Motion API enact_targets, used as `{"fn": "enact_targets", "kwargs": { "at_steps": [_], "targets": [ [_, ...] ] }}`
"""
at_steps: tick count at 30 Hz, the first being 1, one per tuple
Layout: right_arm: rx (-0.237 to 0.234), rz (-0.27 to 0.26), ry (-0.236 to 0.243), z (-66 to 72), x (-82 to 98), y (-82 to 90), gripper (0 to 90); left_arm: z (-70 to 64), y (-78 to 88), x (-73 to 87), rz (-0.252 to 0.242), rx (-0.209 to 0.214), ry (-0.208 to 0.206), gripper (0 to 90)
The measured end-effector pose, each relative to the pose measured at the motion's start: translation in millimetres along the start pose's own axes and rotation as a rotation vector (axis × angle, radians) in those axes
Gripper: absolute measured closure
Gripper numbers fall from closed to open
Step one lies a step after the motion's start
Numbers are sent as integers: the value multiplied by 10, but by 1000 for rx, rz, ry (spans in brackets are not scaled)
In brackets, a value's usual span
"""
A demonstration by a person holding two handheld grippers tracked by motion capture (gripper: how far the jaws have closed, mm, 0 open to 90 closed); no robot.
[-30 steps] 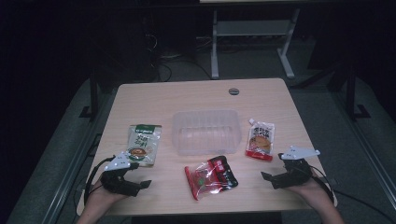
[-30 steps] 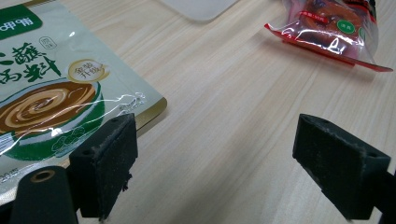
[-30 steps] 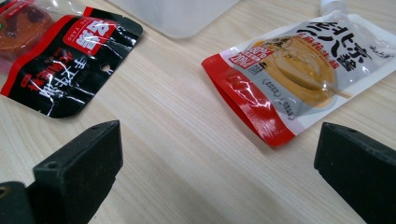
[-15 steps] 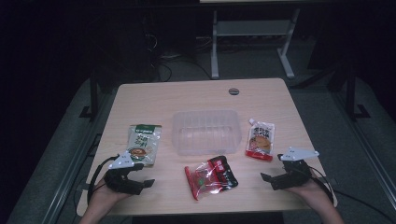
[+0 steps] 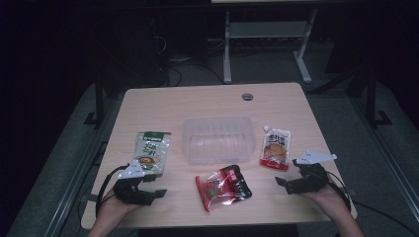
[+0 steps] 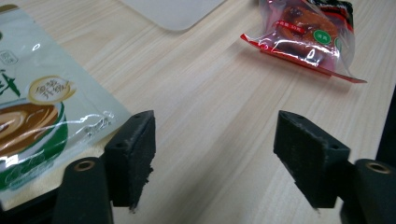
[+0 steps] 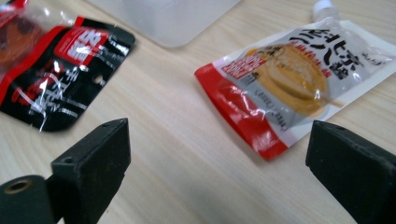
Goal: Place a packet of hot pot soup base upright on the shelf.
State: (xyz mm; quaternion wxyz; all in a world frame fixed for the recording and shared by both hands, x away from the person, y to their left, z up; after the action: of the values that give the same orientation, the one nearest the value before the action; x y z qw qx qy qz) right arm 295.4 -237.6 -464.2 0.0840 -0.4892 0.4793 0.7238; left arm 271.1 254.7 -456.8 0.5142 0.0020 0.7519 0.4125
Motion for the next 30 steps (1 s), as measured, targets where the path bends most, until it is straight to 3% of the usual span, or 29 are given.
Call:
{"fn": "enact_targets", "kwargs": {
  "at_steps": [4,8,9,11,16,22,25,30],
  "targets": [
    [-3,6,7,30,-4,-13,76,63,64,-14,-9,-39,23,363],
    [-1,25,16,41,26,-44,75,192,105,-95,-33,-50,87,554],
    [-2,22,11,40,25,-44,75,210,113,-110,-34,-47,91,627],
    [-3,23,7,34,27,-40,75,228,118,-136,-48,-47,101,691],
    [-5,27,-1,31,71,-10,76,175,55,-197,-28,-17,68,896],
    [-3,25,6,33,67,-3,76,51,-162,-350,-3,28,10,898],
    [-5,27,1,36,72,-9,76,9,-233,-393,4,51,8,898],
    [-4,32,4,33,83,-7,76,-186,-371,-468,18,110,-23,898]
  ]
}}
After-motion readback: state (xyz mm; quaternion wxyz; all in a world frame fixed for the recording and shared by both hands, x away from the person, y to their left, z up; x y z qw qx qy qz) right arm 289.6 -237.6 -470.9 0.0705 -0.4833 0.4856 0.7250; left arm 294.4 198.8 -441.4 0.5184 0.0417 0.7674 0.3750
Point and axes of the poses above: each handheld gripper's, and its own axes: y roughly backward along the jaws, x roughly out of its underside, z roughly to its left, the point moved 3 cm from there along -y, roughly forward along the jaws, and after that the axes turned 4 degrees about -z, right-handed, at the moved point
